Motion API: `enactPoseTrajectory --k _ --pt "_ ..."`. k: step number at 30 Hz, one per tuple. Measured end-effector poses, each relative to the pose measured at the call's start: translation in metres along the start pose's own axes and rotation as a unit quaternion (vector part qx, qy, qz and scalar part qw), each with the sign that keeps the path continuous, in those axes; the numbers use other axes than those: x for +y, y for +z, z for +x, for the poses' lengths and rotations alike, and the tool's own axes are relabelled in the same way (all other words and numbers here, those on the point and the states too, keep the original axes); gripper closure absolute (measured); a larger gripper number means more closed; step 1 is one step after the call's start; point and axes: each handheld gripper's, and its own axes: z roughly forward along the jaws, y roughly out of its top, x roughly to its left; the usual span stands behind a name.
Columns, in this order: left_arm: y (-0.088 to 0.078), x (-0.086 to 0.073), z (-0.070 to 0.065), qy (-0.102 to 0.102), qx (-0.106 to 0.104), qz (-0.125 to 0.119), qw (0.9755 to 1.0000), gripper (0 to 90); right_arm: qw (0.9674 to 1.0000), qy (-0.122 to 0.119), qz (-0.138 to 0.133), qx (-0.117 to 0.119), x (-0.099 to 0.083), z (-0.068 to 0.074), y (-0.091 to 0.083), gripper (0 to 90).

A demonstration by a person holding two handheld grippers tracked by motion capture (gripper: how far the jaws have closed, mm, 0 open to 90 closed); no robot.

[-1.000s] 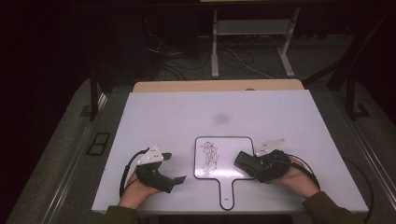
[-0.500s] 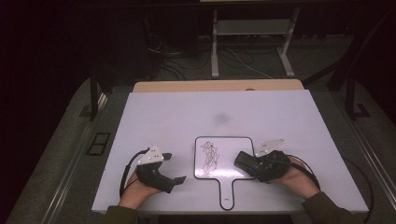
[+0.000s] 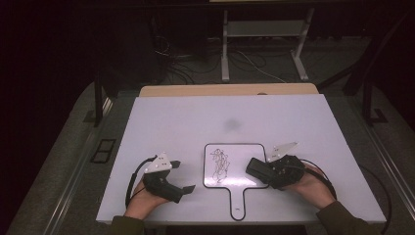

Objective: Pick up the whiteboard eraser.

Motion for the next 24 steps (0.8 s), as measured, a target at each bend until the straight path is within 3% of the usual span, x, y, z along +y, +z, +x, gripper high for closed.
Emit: enactPoseTrajectory --k 24 --pt "0.002 -0.002 0.005 -0.004 -0.006 0.0 1.0 0.0 0.9994 0.019 -0.026 0.016 0.006 -0.01 -0.016 38.8"
